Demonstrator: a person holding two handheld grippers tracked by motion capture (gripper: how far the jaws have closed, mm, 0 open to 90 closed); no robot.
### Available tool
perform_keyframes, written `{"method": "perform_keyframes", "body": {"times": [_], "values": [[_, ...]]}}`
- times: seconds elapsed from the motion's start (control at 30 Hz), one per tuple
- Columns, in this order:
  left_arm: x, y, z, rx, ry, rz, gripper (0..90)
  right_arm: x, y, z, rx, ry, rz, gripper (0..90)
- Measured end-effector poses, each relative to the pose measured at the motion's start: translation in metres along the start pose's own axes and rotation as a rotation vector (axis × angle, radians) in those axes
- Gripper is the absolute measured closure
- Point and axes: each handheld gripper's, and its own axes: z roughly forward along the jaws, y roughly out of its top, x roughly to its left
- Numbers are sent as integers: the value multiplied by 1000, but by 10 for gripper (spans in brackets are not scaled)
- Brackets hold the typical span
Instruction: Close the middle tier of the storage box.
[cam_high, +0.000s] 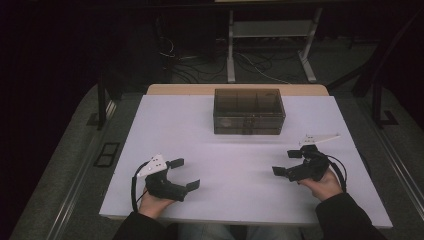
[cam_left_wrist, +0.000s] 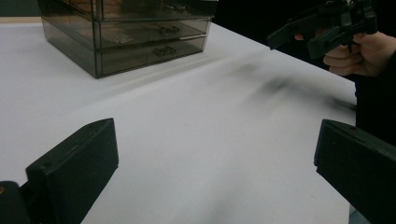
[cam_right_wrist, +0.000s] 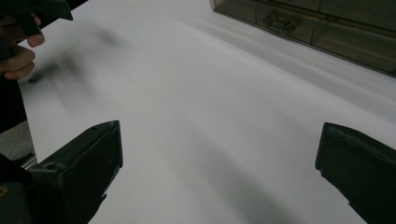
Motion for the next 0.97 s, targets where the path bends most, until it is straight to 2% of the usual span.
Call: {"method": "perform_keyframes", "body": {"times": [0.23,0.6,0.8,0.97], "values": [[1,0,0,3,2,-1,0,-2,-13,-7,-24,1,9,2],[3,-1,0,10,10,-9,0,-2,-38,-15,-53,-26,19,2],[4,-1,-1,16,11,-5,0,-2,-45,-20,-83,-39,24,2],[4,-1,0,21,11,-7,0,-3,-48,-21,-87,-44,24,3]]}}
